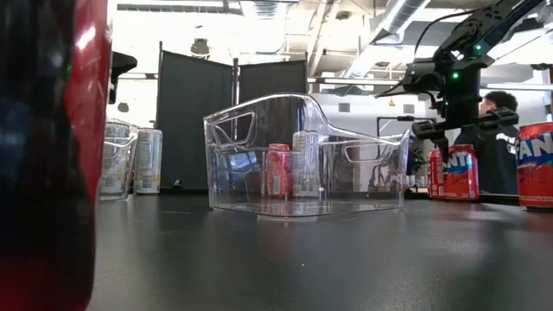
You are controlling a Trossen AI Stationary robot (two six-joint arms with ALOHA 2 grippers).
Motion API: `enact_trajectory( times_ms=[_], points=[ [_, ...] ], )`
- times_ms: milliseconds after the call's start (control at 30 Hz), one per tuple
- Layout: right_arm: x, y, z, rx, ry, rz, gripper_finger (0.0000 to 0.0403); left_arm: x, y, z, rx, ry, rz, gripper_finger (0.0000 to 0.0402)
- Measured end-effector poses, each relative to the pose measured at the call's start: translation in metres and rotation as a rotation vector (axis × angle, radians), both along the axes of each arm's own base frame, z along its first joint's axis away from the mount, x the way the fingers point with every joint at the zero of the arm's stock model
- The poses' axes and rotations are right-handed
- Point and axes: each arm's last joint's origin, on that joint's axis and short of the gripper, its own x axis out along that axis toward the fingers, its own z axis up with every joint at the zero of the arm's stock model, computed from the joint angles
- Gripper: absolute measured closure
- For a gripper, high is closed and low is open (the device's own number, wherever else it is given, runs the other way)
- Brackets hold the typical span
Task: Sort soda cans
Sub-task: Adjust the orange soda can
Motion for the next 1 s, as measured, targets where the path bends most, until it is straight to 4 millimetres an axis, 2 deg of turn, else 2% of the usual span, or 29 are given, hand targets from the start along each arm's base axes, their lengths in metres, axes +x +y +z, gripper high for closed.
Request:
enact_trajectory(
  times_ms=[167, 467, 1000],
  points=[
    [0.003, 0.005, 0.003, 0.002, 0.003, 0.036, 0.0096, 0.000, 0.000, 0.000, 0.001, 0.005, 0.000, 0.0399],
    [0.010, 0.012, 0.019, -0.049, 0.000, 0.065, 0.0096, 0.000, 0.000, -0.001, 0.001, 0.010, 0.000, 0.0399],
    [0.011, 0.015, 0.019, -0.042, 0.008, 0.063, 0.0097, 0.000, 0.000, -0.002, 0.001, 0.016, 0.000, 0.0399]
  ],
)
